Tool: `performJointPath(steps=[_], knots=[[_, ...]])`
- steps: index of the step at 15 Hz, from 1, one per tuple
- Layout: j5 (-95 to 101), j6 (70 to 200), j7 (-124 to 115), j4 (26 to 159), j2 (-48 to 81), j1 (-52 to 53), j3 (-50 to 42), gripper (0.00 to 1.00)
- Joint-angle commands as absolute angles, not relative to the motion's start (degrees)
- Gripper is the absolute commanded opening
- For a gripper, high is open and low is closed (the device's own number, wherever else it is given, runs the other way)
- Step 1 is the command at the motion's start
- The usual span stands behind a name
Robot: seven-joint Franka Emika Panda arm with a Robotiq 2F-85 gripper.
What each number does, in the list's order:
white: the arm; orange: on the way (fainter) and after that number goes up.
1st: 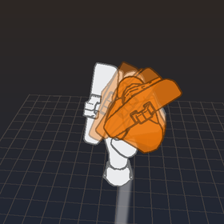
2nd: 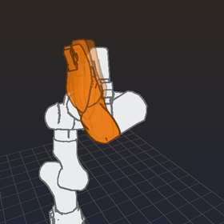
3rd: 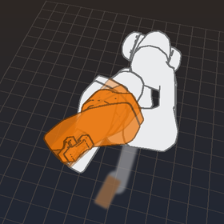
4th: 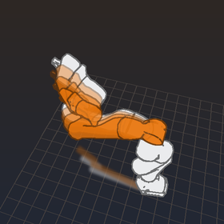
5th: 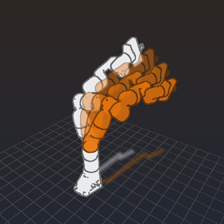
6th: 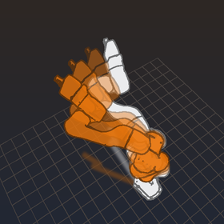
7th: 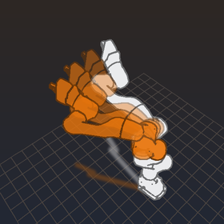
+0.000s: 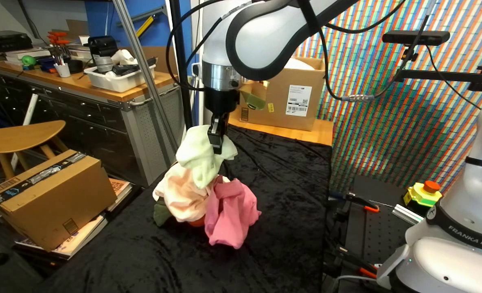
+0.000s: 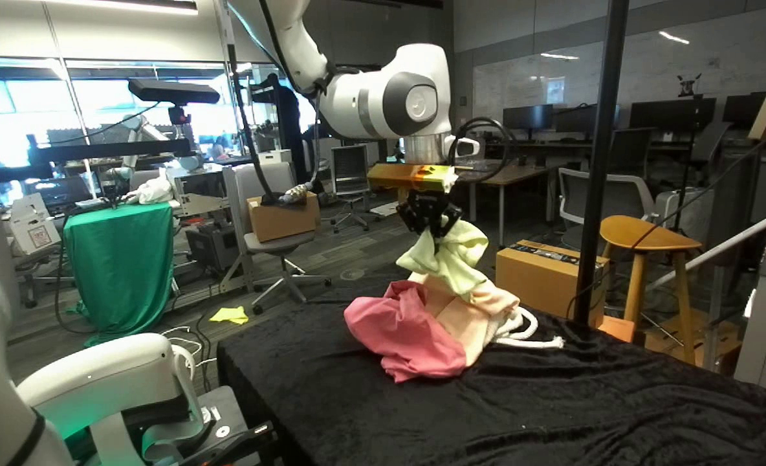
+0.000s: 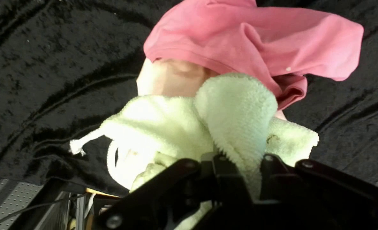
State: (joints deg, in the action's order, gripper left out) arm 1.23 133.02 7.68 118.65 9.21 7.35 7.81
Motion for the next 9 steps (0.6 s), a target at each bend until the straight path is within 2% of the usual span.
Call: performJointPath(steps=[1,2,5,9], knots=[[4.49,136.00,3.97,121.36,6.85,9.10,8.29,0.15],[4.73,136.32,3.45,121.57,6.75,9.40,8.36,0.34],[5.48,137.23,2.20,122.41,6.40,9.87,8.32,0.50],[6.58,138.59,0.97,123.79,5.57,9.77,7.99,0.81]])
